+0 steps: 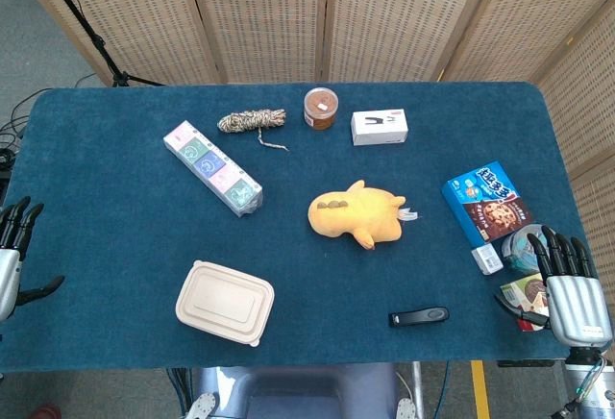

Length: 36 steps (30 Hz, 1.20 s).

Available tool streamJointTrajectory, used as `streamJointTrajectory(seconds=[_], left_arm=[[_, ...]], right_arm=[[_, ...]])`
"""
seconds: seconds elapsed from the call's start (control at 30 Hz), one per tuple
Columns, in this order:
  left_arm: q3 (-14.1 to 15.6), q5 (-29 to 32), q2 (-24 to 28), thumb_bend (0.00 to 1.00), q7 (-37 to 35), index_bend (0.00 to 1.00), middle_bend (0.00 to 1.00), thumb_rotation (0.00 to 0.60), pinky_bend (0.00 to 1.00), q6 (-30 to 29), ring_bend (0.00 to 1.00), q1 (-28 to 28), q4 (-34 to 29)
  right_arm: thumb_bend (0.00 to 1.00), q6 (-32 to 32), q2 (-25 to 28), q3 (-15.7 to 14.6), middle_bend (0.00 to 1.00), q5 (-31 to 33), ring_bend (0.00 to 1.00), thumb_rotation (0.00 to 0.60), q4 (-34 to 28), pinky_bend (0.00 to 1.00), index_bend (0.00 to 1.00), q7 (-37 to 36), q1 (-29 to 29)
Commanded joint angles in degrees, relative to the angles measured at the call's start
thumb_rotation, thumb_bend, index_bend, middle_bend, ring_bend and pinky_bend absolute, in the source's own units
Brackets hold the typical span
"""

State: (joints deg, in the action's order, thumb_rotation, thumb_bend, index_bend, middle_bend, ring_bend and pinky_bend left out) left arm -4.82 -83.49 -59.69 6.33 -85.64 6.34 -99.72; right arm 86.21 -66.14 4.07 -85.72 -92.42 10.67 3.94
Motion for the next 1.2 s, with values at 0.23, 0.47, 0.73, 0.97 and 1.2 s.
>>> streamJointTrajectory(seconds=[0.23, 0.47, 0.73, 0.97, 1.2], left_arm=[[-0.27, 1.04, 0.69, 0.00, -1.09, 0.00, 0.00, 0.600, 0.00, 0.09, 0.00, -0.22, -0.18], [-0.77, 0.90, 1.26, 0.00, -2.42, 0.00, 0.00, 0.600, 0.00, -0.63, 0.00, -0.31, -0.47], [-1.19, 1.73, 1.80, 0.00, -3.31, 0.00, 0.00, 0.600, 0.00, 0.89, 0.00, 0.51, -0.14], [-1.56, 2.74, 2.29, 0.00, -4.50, 0.00, 0.00, 0.600, 0.00, 1.12, 0.00, 0.48, 0.02], [-2.06, 4.23, 2.66, 0.00, -5.33, 0.00, 0.00, 0.600, 0.00, 1.82, 0.00, 0.67, 0.11]], right_arm=[[0.00, -3.47, -0.14, 0.85, 0.00, 0.42, 0.00, 0.001, -2.16, 0.00, 0.00, 1.65, 2.61], [0.00, -10.63, 0.56, 4.94, 0.00, 1.48, 0.00, 0.003, -11.27, 0.00, 0.00, 5.66, 9.95], [0.00, -22.98, -5.16, 11.38, 0.00, 13.65, 0.00, 0.003, -14.54, 0.00, 0.00, 16.70, 22.32], [0.00, -27.19, -13.41, 16.96, 0.00, 25.69, 0.00, 0.003, -9.97, 0.00, 0.00, 22.70, 32.68], [0.00, -27.41, -20.07, 20.71, 0.00, 32.51, 0.00, 0.000, -2.73, 0.00, 0.00, 21.82, 39.63]])
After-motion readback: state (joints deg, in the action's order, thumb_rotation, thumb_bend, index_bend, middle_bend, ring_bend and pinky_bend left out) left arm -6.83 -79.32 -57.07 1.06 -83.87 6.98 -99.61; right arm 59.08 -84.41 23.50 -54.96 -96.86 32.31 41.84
